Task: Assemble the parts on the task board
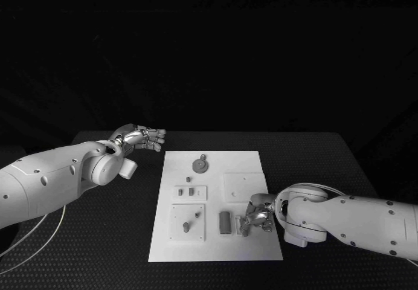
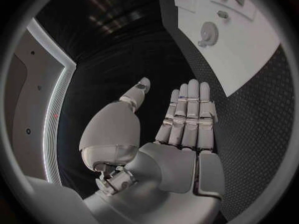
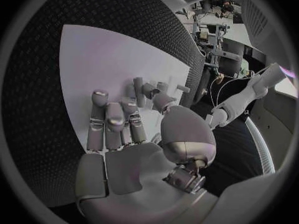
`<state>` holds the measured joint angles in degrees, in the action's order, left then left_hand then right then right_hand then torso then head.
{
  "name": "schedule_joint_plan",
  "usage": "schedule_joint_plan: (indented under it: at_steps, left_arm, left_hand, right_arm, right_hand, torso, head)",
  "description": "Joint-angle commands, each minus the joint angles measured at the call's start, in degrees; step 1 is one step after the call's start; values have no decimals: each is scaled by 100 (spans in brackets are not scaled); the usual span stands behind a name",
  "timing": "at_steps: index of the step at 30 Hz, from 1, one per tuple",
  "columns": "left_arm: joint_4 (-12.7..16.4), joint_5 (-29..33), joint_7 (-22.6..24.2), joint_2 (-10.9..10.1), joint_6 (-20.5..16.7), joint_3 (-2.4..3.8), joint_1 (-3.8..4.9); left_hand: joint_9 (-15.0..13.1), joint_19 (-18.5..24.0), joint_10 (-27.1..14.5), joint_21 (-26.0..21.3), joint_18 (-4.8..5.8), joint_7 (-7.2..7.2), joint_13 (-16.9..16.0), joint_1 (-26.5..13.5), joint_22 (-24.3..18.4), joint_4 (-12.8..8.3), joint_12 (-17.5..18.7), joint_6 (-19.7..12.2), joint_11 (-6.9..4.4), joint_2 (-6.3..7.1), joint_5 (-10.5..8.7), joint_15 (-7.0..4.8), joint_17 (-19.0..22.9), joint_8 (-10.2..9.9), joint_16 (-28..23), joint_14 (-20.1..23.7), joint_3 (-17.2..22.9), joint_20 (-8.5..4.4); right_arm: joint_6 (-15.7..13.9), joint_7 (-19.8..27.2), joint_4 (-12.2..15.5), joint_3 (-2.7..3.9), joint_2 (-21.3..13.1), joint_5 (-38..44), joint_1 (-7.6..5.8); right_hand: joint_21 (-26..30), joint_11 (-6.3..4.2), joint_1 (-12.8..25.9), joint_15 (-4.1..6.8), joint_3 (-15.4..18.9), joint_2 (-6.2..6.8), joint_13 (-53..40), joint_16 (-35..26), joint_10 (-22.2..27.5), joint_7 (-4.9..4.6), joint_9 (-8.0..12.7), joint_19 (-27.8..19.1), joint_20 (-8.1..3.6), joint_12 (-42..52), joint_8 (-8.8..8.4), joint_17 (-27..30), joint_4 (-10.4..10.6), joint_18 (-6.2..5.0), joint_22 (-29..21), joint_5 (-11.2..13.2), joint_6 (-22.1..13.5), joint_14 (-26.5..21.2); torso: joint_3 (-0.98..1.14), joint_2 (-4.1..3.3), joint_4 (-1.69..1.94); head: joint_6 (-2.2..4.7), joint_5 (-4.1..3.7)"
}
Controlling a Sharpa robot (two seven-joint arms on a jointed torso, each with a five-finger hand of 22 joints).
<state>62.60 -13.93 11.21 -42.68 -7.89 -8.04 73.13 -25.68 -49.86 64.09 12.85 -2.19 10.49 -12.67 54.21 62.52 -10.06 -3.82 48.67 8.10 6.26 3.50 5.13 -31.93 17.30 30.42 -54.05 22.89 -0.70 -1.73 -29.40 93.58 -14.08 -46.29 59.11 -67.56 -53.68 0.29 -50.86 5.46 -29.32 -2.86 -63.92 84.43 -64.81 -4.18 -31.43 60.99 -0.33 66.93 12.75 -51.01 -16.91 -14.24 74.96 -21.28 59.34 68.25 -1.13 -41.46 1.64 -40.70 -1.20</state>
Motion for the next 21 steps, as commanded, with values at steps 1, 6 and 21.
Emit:
schedule_joint_plan:
  at_steps: [1, 6, 21]
  left_arm:
    - [8, -32, 21, 13, 31, 3, 10]
    - [13, -32, 20, 12, 34, 3, 10]
    - [10, -37, 1, 15, 46, 4, 10]
  left_hand:
    - [9, -40, 9, -23, -65, 2, 7, -3, 8, -6, -17, -34, -3, 35, -34, 4, -10, 16, -32, -54, -17, 17]
    - [10, -41, 8, -24, -65, 2, 7, -4, 8, -5, -17, -35, -3, 36, -34, 4, -12, 16, -34, -54, -17, 17]
    - [11, -41, 5, -25, -64, 4, 9, -7, 10, -2, -16, -39, -1, 37, -34, 4, -17, 15, -38, -56, -18, 17]
  right_arm:
    - [-106, 107, -3, -7, 30, -51, 18]
    - [-73, 99, -34, -7, 56, -56, 18]
    - [-313, 278, -27, -6, 93, -132, 19]
  right_hand:
    - [-29, 0, -210, 12, 20, -228, 8, 11, -52, -244, -3, -4, -6, 14, 1, 9, 5, -76, 101, -39, -209, 39]
    - [-28, -1, -205, 13, 22, -228, 8, 10, -51, -244, -1, -3, -5, 14, 2, 10, 5, -76, 100, -39, -209, 39]
    - [-28, -1, -181, 15, 30, -228, 10, 7, -50, -243, 4, 2, -4, 13, 6, 12, 7, -76, 97, -38, -205, 40]
  torso:
    - [0, -1, 1]
    - [-2, 1, -2]
    - [1, -1, 0]
  head:
    - [7, 4]
    - [11, 9]
    - [-1, 2]
